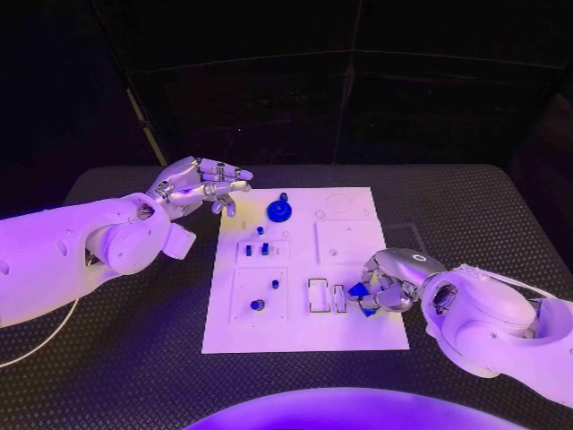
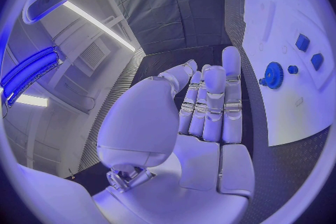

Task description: Assemble the parts on the task board

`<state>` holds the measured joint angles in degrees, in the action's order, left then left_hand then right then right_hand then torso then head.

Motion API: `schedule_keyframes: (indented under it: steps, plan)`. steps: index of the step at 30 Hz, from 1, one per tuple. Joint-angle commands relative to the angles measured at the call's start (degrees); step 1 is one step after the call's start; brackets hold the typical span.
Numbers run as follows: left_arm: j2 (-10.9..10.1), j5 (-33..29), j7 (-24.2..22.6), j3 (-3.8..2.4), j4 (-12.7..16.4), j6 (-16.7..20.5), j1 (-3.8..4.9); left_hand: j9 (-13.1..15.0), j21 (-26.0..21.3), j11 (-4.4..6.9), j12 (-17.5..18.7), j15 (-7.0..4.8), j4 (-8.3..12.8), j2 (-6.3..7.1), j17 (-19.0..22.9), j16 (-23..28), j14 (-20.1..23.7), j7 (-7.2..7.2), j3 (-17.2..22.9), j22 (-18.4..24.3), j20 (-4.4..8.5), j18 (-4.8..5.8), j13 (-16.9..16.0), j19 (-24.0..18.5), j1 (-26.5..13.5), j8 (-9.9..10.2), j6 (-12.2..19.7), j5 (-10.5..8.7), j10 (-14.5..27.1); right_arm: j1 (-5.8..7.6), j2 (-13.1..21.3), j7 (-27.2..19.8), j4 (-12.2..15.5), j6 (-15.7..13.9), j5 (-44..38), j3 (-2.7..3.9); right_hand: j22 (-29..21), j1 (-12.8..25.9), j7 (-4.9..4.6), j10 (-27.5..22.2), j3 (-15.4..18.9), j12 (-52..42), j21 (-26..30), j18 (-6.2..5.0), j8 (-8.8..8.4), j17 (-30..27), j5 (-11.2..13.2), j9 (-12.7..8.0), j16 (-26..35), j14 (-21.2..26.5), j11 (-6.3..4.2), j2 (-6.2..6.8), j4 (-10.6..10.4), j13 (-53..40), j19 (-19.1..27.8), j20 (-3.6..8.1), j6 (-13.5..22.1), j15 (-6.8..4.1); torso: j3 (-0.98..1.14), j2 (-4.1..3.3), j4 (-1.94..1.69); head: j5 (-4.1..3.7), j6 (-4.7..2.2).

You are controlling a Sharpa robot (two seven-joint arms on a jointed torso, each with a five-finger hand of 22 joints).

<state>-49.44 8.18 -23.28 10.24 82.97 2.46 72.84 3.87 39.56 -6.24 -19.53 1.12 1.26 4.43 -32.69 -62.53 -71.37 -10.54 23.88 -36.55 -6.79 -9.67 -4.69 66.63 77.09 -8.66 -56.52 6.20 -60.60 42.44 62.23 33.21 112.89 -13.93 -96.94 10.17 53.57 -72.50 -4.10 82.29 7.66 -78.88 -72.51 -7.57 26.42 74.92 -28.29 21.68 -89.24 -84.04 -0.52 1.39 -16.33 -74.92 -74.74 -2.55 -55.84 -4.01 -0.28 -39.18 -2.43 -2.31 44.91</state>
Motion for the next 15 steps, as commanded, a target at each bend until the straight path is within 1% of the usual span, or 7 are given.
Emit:
schedule_keyframes:
  steps: [1,6,9,11,15]
  plan:
    - [-0.11,-0.27,0.11,-0.03,0.21,-1.03,0.06,-0.03,-0.30,0.00,-0.29,0.16,-0.02,-0.14,0.06,0.26,0.34,-0.19,-0.35,0.05,-0.21,-0.85,-0.06,-0.10,-0.36,-0.24,0.32,-0.13,0.58,0.07,0.04,0.28,1.02,-7.96,4.66,0.04,0.14,-1.19,0.61,0.06,0.35,0.25,-0.39,1.13,0.17,13.79,-0.34,0.45,-0.23,-5.69,-0.23,-1.65,-0.24,-1.70,-0.07,0.51,-0.56,-0.32,-0.05,-0.03,0.04,-0.13,-0.04]
    - [-0.13,-0.27,0.19,-0.03,0.29,-1.14,0.06,-0.03,-0.30,0.00,-0.29,0.16,-0.02,-0.14,0.06,0.26,0.34,-0.19,-0.35,0.05,-0.21,-0.85,-0.06,-0.10,-0.36,-0.24,0.32,-0.13,0.58,0.08,-0.64,0.17,1.91,-11.36,7.05,0.04,0.33,-0.81,0.62,0.18,0.61,0.13,-0.49,1.17,0.20,13.99,-0.49,0.48,-0.31,-5.73,-0.24,-1.68,-0.35,-1.87,-0.17,0.52,-0.68,-0.32,-0.01,-0.03,0.00,-0.05,0.07]
    - [-0.13,-0.27,0.20,-0.03,0.33,-1.19,0.06,-0.03,-0.30,0.00,-0.29,0.16,-0.02,-0.14,0.06,0.26,0.34,-0.19,-0.35,0.05,-0.21,-0.85,-0.06,-0.10,-0.36,-0.24,0.32,-0.13,0.58,0.08,-1.17,0.10,2.09,-12.06,7.64,0.05,0.41,-0.58,0.63,0.22,0.77,0.11,-0.53,1.18,0.21,14.02,-0.52,0.50,-0.32,-5.74,-0.25,-1.69,-0.37,-1.91,-0.21,0.53,-0.75,-0.33,-0.01,-0.02,-0.08,-0.04,0.18]
    - [-0.14,-0.27,0.23,-0.03,0.35,-1.21,0.07,-0.03,-0.30,0.00,-0.29,0.16,-0.02,-0.14,0.06,0.26,0.34,-0.19,-0.35,0.05,-0.21,-0.85,-0.06,-0.10,-0.36,-0.24,0.32,-0.13,0.58,0.09,-1.82,0.06,1.98,-11.97,8.13,0.05,0.44,-0.15,0.64,0.22,1.04,0.16,-0.55,1.18,0.20,14.06,-0.50,0.51,-0.34,-5.75,-0.26,-1.70,-0.40,-1.89,-0.24,0.54,-0.81,-0.33,-0.03,-0.04,-0.10,0.00,0.17]
    - [-0.11,-0.27,0.29,-0.03,0.42,-1.26,0.07,-0.03,-0.30,0.00,-0.29,0.16,-0.02,-0.14,0.06,0.26,0.34,-0.19,-0.35,0.05,-0.21,-0.85,-0.06,-0.10,-0.36,-0.24,0.32,-0.13,0.58,0.10,-3.34,0.02,1.13,-10.06,9.27,0.05,0.51,0.74,0.64,0.23,1.67,0.24,-0.58,1.20,0.16,14.02,0.27,0.54,-0.32,-5.74,-0.25,-1.71,-0.39,-1.87,-0.27,0.54,-0.88,-0.33,-0.11,-0.05,-0.25,0.09,0.23]
